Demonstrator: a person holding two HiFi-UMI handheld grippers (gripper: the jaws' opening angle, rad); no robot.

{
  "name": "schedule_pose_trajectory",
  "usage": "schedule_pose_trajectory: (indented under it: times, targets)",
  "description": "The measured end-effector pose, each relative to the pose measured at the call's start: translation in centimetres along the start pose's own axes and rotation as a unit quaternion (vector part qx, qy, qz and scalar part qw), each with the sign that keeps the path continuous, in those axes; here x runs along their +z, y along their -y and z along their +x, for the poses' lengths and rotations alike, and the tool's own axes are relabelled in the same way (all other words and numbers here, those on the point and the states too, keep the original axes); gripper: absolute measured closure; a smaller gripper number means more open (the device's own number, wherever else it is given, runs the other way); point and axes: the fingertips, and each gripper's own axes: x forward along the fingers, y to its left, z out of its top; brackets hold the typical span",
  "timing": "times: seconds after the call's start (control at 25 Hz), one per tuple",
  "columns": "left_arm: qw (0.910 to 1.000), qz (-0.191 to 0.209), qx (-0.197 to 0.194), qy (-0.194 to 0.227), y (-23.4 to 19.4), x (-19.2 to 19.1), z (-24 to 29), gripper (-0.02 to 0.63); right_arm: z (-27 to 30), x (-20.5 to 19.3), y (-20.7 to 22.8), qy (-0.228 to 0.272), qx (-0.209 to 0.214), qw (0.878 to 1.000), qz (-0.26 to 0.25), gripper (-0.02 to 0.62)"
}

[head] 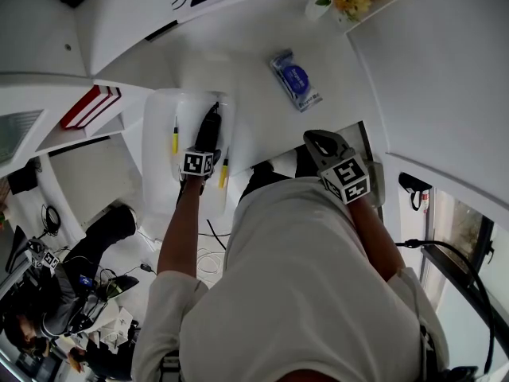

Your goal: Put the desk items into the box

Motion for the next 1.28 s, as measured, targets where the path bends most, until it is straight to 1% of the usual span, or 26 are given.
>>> schedule_pose_trajectory:
  times: [0.2,0.4,0.68,0.84,0.96,1.12,1.28]
  targets:
    - [0.9999,0.014,0.005,0.005,0.1,0.1,-0.2,0.321,0.2,-0.1,-0.4,0.002,0.005,1.000,-0.004,0.593]
    - [0.9996,0.017,0.015,0.019,-0.1,0.4,-1.2,0.319,0.3,0.3,-0.5,0.008,0.008,1.000,-0.007,0.594]
    - [0.9982,0.012,0.009,0.058,0.0,1.9,-3.5,0.314,1.5,1.0,-1.4,0.015,0.026,0.999,-0.016,0.594]
    - [0.9952,0.012,0.013,0.096,0.2,3.7,-5.6,0.314,2.3,1.4,-2.0,0.020,0.037,0.999,-0.021,0.593]
    - [0.9910,0.018,0.020,0.131,0.6,5.5,-8.0,0.316,2.7,1.8,-2.3,0.024,0.043,0.999,-0.022,0.593]
    - [0.9830,0.026,0.033,0.179,1.2,7.6,-11.2,0.318,3.1,2.1,-2.5,0.029,0.048,0.998,-0.019,0.594]
    - [0.9733,0.032,0.030,0.225,2.4,9.3,-14.2,0.319,3.3,2.8,-2.5,0.036,0.048,0.998,-0.013,0.594]
